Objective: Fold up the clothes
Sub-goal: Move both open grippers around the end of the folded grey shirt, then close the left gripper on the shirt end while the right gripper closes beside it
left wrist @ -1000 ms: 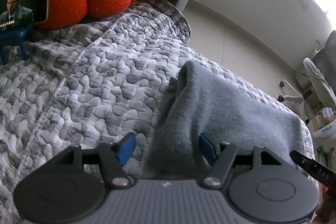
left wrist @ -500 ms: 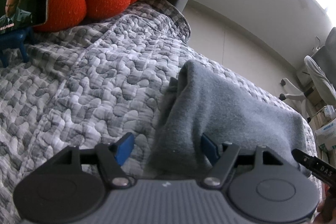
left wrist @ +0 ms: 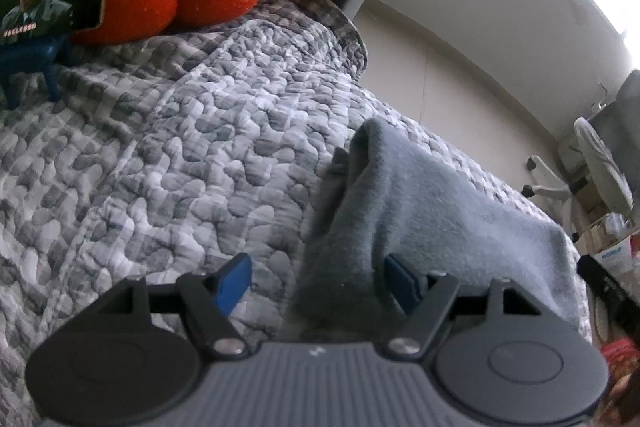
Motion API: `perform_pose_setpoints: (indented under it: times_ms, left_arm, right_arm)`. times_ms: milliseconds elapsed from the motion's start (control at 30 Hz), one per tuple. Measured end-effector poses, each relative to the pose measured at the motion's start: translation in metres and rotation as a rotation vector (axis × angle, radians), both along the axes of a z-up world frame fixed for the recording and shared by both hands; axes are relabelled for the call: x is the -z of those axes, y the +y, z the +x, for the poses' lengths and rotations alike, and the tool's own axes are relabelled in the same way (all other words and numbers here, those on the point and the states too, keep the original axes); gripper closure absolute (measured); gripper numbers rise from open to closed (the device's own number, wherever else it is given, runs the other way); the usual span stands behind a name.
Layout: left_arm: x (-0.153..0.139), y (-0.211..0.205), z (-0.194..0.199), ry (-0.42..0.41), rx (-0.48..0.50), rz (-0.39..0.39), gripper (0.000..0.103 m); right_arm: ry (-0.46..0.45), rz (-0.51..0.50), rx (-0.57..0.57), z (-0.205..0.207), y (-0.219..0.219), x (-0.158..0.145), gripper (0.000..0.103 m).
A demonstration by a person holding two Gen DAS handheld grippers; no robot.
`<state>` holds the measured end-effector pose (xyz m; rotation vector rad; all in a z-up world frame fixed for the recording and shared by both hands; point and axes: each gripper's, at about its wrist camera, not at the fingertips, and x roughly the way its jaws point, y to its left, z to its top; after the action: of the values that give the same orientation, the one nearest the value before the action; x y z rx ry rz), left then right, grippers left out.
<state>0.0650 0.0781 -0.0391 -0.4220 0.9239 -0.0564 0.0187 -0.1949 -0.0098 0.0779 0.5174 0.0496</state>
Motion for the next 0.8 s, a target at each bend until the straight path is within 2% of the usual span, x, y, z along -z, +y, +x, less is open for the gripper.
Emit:
perform_pose_setpoints:
  times_ms: [133,333,600,800]
  left_arm:
    - [0.0,0.006,-0.001,0.008,-0.006,-0.031,0.028]
    - [0.001,0.021,-0.002,0.02,-0.014,-0.085,0.029]
    - [0.004,0.039,-0.002,0.04,-0.011,-0.139,0.029]
    - [0.007,0.059,-0.005,0.063,-0.1,-0.255,0.029]
  right_arm:
    - [-0.036,-0.104,-0.167,-0.006,0.033,0.002,0.026]
    - [-0.043,-0.221,-0.367,-0.009,0.076,0.014,0.026]
    - [-0.033,-0.328,-0.481,-0.01,0.107,0.03,0.023]
    - [-0.051,-0.418,-0.564,-0.016,0.128,0.04,0.016]
